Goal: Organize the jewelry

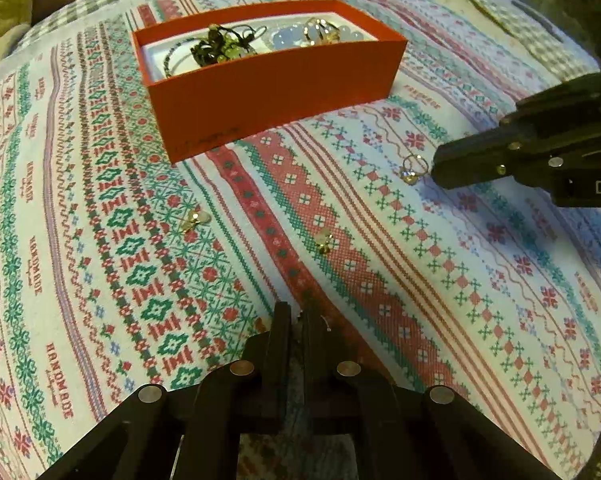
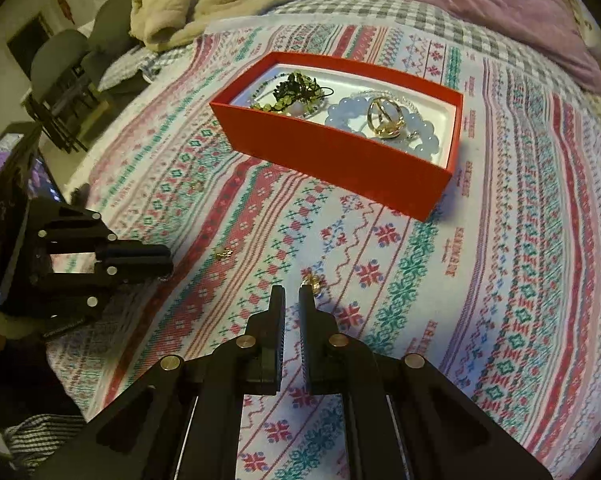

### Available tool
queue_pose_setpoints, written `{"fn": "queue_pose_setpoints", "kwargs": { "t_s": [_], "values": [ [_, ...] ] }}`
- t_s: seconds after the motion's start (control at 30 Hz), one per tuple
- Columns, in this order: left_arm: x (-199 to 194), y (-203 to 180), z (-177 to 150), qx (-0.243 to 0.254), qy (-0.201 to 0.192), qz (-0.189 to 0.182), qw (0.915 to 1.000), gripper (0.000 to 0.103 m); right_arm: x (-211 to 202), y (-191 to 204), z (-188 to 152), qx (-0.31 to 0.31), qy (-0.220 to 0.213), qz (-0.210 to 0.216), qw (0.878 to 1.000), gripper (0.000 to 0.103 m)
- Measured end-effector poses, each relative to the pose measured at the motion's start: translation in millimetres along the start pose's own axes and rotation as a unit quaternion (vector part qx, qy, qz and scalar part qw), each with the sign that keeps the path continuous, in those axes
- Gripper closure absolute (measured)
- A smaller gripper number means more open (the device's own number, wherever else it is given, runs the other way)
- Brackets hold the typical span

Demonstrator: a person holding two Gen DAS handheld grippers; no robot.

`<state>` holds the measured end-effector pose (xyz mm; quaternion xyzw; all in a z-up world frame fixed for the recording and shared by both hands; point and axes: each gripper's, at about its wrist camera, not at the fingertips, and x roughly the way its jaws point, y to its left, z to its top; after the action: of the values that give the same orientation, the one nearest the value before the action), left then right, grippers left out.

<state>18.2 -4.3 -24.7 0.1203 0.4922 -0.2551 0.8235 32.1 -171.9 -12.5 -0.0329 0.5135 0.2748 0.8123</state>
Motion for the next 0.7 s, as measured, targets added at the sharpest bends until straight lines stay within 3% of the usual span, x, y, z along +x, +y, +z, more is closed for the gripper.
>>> {"fn": "queue_pose_setpoints", "kwargs": {
  "t_s": [0.03, 0.13, 0.2, 0.3, 0.53, 0.7],
  "values": [
    [-1, 0, -1, -0.001, 0.002, -0.002, 1.0, 0.085, -2, -2, -1, 0.004, -0.001, 0.011, 1.0, 0.096],
    [-5, -2, -7, 0.0, 0.001, -0.013, 0.9999, 0.07, -8, -8, -3, 0.018, -0.003, 0.032, 0.999, 0.091],
    [-7, -4, -11, 0.008, -0.001, -0.013, 0.9999, 0.067, -10, -11, -5, 0.019, -0.006, 0.03, 0.999, 0.071],
    [-7, -6, -16, 0.013, -0.003, -0.015, 0.9998, 0.063, -11, -14, -10, 0.015, -0.01, 0.025, 1.0, 0.057],
    [-6, -13, -25, 0.035, -0.001, -0.025, 0.9991, 0.054, 13, 0, -25, -0.036, 0.023, -0.009, 0.999, 0.057],
    [-9, -15, -26, 0.046, 0.003, -0.028, 0.9985, 0.053, 21, 2, -20, -0.042, 0.007, -0.016, 0.999, 0.057]
  ]
}}
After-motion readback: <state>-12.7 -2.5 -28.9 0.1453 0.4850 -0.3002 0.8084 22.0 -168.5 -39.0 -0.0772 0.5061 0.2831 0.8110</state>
